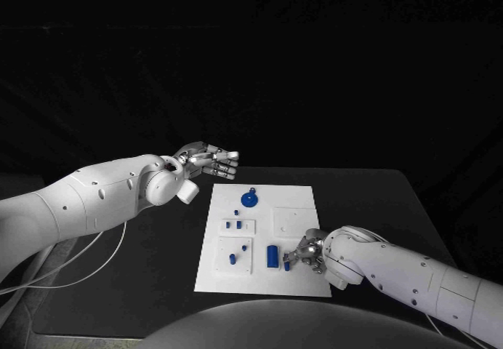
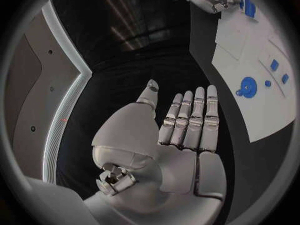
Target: Assemble the parts on the task board
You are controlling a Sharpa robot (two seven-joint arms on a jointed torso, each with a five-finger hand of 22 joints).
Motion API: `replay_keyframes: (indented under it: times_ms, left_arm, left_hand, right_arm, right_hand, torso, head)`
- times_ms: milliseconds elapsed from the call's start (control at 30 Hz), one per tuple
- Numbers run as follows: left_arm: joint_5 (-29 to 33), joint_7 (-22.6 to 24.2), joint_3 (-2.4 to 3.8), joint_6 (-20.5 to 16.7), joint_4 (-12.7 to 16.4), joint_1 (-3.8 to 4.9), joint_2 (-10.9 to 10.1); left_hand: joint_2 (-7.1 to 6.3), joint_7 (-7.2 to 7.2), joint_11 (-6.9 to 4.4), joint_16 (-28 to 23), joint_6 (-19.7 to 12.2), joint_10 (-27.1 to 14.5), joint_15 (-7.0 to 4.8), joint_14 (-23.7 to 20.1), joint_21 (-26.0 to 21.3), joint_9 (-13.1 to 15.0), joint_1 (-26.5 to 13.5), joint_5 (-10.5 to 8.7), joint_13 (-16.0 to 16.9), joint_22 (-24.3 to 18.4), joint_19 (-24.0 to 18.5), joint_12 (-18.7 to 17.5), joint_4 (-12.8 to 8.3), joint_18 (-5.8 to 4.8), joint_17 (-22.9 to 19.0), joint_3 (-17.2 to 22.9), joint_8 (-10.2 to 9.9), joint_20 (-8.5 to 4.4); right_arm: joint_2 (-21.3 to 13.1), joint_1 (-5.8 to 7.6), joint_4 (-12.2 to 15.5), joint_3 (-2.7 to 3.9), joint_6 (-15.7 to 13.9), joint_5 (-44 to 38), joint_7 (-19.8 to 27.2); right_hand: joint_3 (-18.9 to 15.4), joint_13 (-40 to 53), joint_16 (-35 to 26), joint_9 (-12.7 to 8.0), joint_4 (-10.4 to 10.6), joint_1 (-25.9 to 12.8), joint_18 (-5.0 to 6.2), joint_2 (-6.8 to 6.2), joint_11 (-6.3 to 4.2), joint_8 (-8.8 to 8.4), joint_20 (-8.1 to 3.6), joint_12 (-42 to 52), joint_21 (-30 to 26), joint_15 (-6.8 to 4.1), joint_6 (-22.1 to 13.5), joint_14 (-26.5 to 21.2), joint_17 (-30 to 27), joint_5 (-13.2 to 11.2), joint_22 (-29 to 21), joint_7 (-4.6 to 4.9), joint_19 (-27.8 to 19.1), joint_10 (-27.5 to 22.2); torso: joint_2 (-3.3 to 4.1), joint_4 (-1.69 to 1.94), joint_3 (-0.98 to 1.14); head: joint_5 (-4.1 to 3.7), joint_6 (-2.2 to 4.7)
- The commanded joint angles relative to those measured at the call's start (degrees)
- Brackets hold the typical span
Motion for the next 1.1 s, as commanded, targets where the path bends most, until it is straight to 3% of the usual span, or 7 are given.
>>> replay_keyframes:
  times_ms: [33,333,500,667,767,967,1100]
  left_arm:
    - [-0.3,0.4,0.02,1.0,0.0,0.02,0.1]
    - [-0.3,0.4,0.02,1.0,0.0,0.02,0.0]
    - [-0.3,0.3,0.01,1.0,0.0,0.02,-0.1]
    - [-0.3,0.3,0.01,1.0,0.0,0.02,-0.1]
    - [-0.3,0.3,0.01,1.0,0.0,0.02,-0.1]
    - [-0.3,0.4,0.0,1.0,0.0,0.02,-0.1]
    - [-0.4,0.5,0.0,1.0,0.0,0.02,-0.1]
  left_hand:
    - [0.11,-0.06,-0.04,0.2,-0.3,-0.4,-0.01,-0.5,0.1,0.0,-0.4,-0.15,0.0,-0.1,-0.4,0.1,0.3,0.48,0.1,0.0,-0.2,-0.13]
    - [0.11,-0.06,-0.04,0.2,-0.3,-0.4,-0.01,-0.5,0.1,0.0,-0.4,-0.15,0.0,-0.1,-0.4,0.1,0.3,0.48,0.1,0.0,-0.2,-0.13]
    - [0.11,-0.06,-0.04,0.2,-0.3,-0.4,-0.01,-0.5,0.1,0.0,-0.4,-0.15,0.0,-0.1,-0.4,0.1,0.3,0.48,0.1,0.0,-0.2,-0.13]
    - [0.11,-0.06,-0.04,0.2,-0.3,-0.4,-0.01,-0.5,0.1,0.0,-0.4,-0.15,0.0,-0.1,-0.4,0.1,0.3,0.48,0.1,0.0,-0.2,-0.13]
    - [0.11,-0.06,-0.04,0.2,-0.3,-0.4,-0.01,-0.5,0.1,0.0,-0.4,-0.15,0.0,-0.1,-0.4,0.1,0.3,0.48,0.1,0.0,-0.2,-0.13]
    - [0.11,-0.06,-0.04,0.2,-0.3,-0.4,-0.01,-0.5,0.1,0.0,-0.4,-0.15,0.0,-0.1,-0.4,0.1,0.3,0.48,0.1,0.0,-0.2,-0.13]
    - [0.11,-0.06,-0.04,0.2,-0.3,-0.4,-0.01,-0.5,0.1,0.0,-0.4,-0.15,0.0,-0.1,-0.4,0.1,0.3,0.48,0.1,0.0,-0.2,-0.13]
  right_arm:
    - [0.2,0.0,-0.1,0.02,0.7,-1.6,0.3]
    - [-0.9,0.0,0.5,0.02,0.7,-0.3,2.9]
    - [-2.3,-0.01,2.1,0.02,1.8,1.6,4.8]
    - [-3.8,-0.01,3.7,0.03,3.3,2.3,5.5]
    - [-4.5,-0.01,4.3,0.03,4.5,2.4,5.5]
    - [-5.2,-0.09,4.9,0.02,6.9,2.1,5.5]
    - [-5.2,-0.24,5.1,0.02,7.8,1.3,4.9]
  right_hand:
    - [0.5,0.1,-0.2,2.0,0.8,-0.5,-0.7,-0.14,-0.44,-0.15,-0.44,0.0,-0.2,-0.42,0.4,0.1,0.2,-0.5,4.4,-0.06,0.7,0.1]
    - [0.5,0.2,-0.2,3.6,3.2,-2.6,-0.68,-0.26,-0.37,-0.14,-0.4,0.2,-0.2,-0.38,0.3,0.2,0.3,-3.9,4.4,-0.03,0.7,0.3]
    - [-0.7,0.3,-0.1,5.2,8.8,-5.1,-0.59,-2.21,-0.2,-0.13,-0.3,0.3,-0.2,-0.28,0.3,0.2,0.4,-8.8,4.4,0.15,0.8,0.3]
    - [-3.9,0.3,-0.1,6.2,10.2,-4.7,-0.57,-2.45,-0.16,-0.13,-0.27,0.4,-0.2,-0.27,0.1,0.2,0.4,-11.3,4.4,0.19,0.8,0.3]
    - [-4.5,0.4,0.0,6.7,9.0,-2.9,-0.57,-2.37,-0.19,-0.11,-0.27,0.5,-0.1,-0.27,0.3,0.2,0.6,-11.7,4.4,0.15,0.8,0.4]
    - [-1.6,0.5,0.2,7.1,3.4,2.1,-0.63,-1.52,-0.44,-0.1,-0.3,0.7,0.2,-0.36,1.0,0.2,0.7,-11.1,4.5,-0.29,0.7,0.5]
    - [1.3,0.6,0.3,7.4,-0.3,3.2,-0.76,-1.01,-0.65,-0.16,-0.42,0.7,0.4,-0.45,1.2,0.3,0.8,-6.8,4.5,-0.67,0.7,0.6]
  torso:
    - [-0.01,0.06,0.03]
    - [0.0,0.03,0.04]
    - [-0.01,-0.07,0.07]
    - [-0.07,-0.09,0.06]
    - [-0.05,-0.08,0.04]
    - [-0.03,-0.07,0.04]
    - [-0.01,-0.01,0.02]
  head:
    - [-0.03,0.01]
    - [0.14,0.01]
    - [0.32,0.01]
    - [0.28,0.01]
    - [0.2,0.01]
    - [0.07,0.01]
    - [-0.01,0.01]
